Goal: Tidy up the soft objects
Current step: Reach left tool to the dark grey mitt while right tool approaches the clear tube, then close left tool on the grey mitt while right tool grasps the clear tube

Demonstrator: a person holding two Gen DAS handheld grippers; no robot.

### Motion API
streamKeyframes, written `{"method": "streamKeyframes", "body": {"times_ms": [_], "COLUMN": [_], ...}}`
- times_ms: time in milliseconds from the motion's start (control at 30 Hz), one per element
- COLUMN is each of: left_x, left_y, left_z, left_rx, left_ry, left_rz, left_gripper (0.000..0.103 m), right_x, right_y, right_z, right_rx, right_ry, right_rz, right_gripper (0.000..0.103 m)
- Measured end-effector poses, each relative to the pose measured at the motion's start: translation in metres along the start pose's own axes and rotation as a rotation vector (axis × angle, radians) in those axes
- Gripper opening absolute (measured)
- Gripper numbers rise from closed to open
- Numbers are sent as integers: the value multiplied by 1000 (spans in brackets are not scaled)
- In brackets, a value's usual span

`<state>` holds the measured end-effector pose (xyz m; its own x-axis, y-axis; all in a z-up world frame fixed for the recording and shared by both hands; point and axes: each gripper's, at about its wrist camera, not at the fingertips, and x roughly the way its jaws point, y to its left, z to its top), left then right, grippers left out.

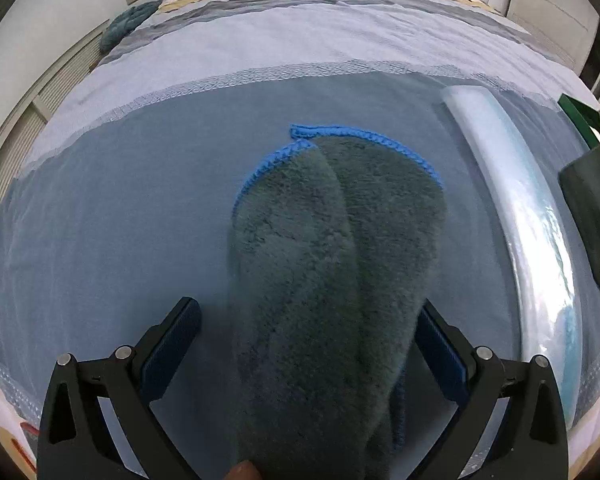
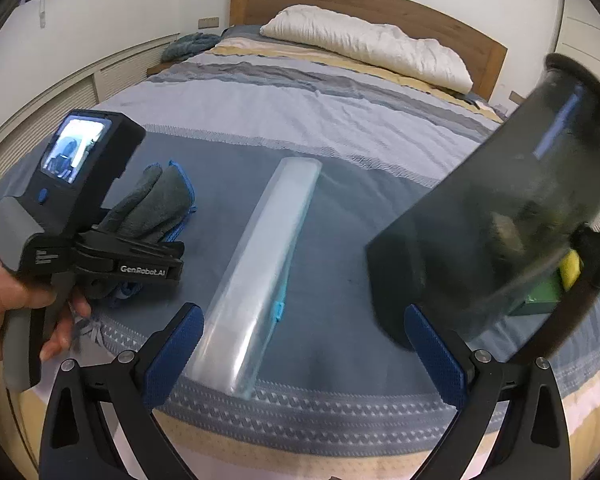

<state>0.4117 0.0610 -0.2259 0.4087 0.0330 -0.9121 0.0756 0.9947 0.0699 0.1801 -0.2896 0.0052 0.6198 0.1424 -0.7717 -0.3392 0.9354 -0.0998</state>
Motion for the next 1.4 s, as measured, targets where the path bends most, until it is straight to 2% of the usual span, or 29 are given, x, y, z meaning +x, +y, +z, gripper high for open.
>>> {"method": "streamKeyframes", "body": {"times_ms": [433, 700, 900, 1067, 1400], "left_x": [3, -1, -4, -6, -5], "left_y": [20, 15, 14, 9, 11], "left_z": [1, -3, -4, -6, -8], "left_rx": [-37, -28, -22, -17, -12], "left_ry": [7, 3, 0, 1, -2], "left_rz": [16, 16, 13, 20, 39], "left_gripper": [102, 102, 102, 102, 102], "right_x": [72, 111, 142, 155, 166], "right_y": [10, 19, 20, 19, 23], "right_z": [25, 42, 47, 52, 55], "right_rx": [45, 76, 92, 100, 74], "right_ry": [84, 126, 167, 172, 173], "right_rz": [16, 11, 29, 35, 47], "right_gripper": [102, 102, 95, 95, 70]}}
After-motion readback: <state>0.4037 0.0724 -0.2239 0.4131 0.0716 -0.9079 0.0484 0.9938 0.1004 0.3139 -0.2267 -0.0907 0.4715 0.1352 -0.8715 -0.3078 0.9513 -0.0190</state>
